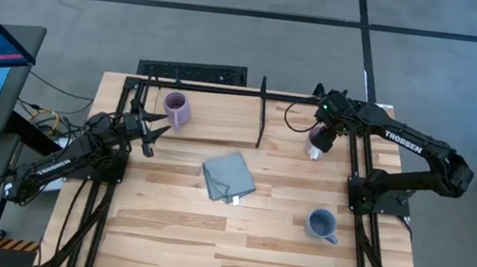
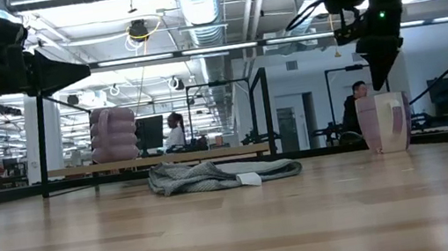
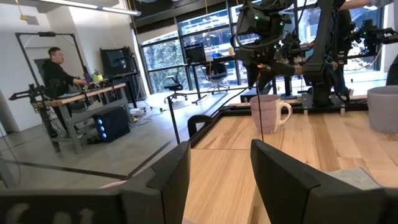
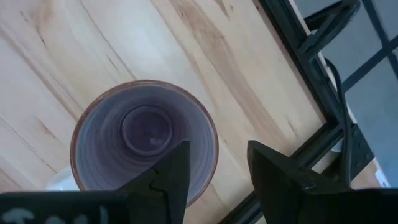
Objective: Stack small to large cups/mugs on shelf
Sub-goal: Put the violet patterned mug on the shelf
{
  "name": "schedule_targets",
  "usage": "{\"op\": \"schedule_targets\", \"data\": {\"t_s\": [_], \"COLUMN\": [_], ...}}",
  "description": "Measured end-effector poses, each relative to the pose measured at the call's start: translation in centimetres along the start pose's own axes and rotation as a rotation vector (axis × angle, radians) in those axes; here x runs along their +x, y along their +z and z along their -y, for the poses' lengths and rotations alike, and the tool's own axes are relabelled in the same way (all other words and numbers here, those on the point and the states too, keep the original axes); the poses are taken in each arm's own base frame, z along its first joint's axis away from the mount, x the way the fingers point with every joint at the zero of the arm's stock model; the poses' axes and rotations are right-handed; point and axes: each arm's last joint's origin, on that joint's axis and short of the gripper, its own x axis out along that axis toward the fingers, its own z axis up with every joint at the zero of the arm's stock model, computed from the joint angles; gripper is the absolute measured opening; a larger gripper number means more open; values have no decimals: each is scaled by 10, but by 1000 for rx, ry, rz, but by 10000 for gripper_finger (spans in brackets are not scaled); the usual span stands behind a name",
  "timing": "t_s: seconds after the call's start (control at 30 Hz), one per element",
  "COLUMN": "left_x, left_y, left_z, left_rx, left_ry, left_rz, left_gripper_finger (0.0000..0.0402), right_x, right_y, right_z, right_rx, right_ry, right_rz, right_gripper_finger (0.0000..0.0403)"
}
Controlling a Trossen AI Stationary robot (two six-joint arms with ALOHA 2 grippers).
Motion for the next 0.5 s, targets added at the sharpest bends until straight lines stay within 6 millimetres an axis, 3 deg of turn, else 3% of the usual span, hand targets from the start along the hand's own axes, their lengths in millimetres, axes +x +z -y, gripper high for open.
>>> {"op": "schedule_targets", "data": {"t_s": [0.5], "left_x": [0], "left_y": [0], "left_z": [0], "left_rx": [-9], "left_ry": [0], "left_rz": [1], "left_gripper_finger": [162], "right_x": [0], "right_y": [0], "right_z": [0], "right_rx": [68], "right_ry": [13], "right_rz": [-2], "right_gripper_finger": [180]}}
